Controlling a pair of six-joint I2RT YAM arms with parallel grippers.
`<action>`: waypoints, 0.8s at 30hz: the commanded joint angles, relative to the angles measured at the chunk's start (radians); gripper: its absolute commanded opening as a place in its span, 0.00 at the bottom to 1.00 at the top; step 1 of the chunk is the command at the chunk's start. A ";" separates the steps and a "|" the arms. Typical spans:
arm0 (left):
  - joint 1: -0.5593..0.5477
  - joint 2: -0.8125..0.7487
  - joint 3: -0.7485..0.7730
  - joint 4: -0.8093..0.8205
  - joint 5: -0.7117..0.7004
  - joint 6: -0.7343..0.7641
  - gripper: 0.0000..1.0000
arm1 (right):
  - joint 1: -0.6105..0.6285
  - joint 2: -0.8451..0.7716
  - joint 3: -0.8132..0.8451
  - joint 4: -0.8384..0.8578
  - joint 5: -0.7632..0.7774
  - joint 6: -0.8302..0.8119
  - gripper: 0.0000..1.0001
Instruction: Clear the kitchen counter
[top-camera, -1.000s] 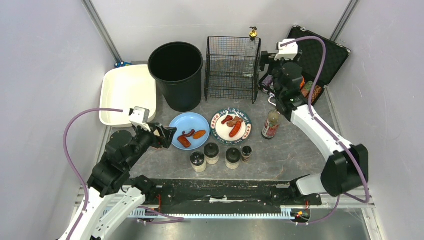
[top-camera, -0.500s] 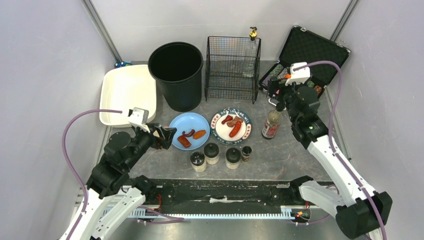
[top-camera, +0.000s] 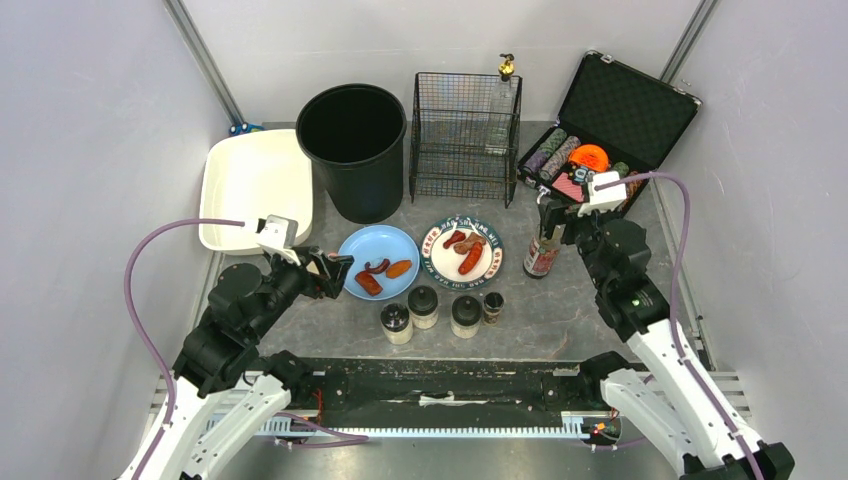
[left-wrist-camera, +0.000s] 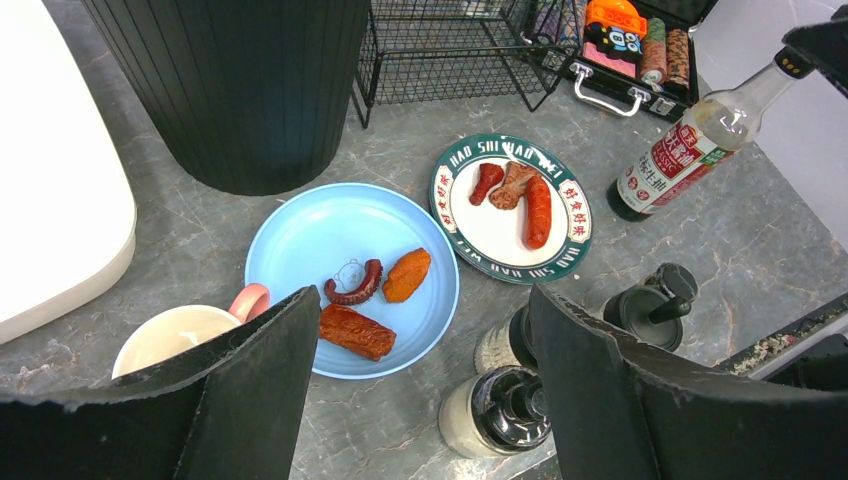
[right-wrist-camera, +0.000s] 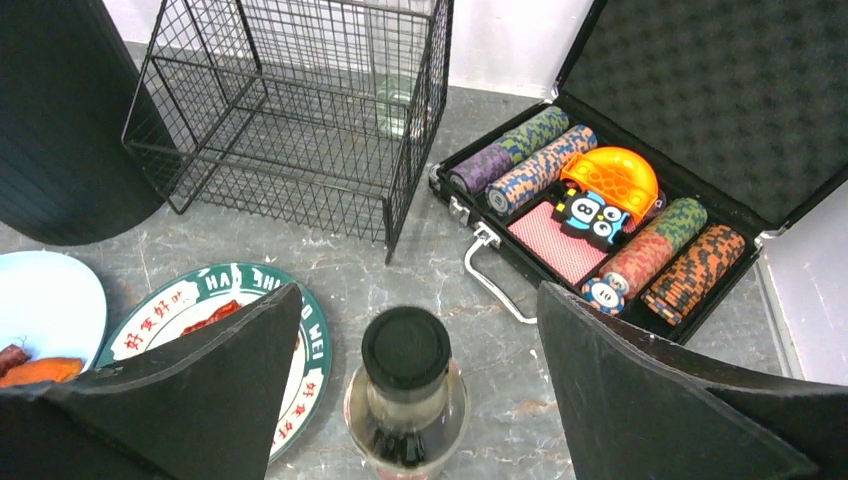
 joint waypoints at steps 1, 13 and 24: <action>-0.004 -0.001 -0.004 0.029 0.015 0.030 0.82 | -0.004 -0.063 -0.065 -0.005 -0.035 0.019 0.89; -0.003 -0.006 -0.005 0.031 -0.007 0.027 0.82 | -0.004 -0.178 -0.324 0.223 -0.024 0.095 0.86; -0.002 -0.045 0.028 -0.001 -0.052 -0.075 0.81 | -0.004 -0.221 -0.392 0.323 0.023 0.088 0.79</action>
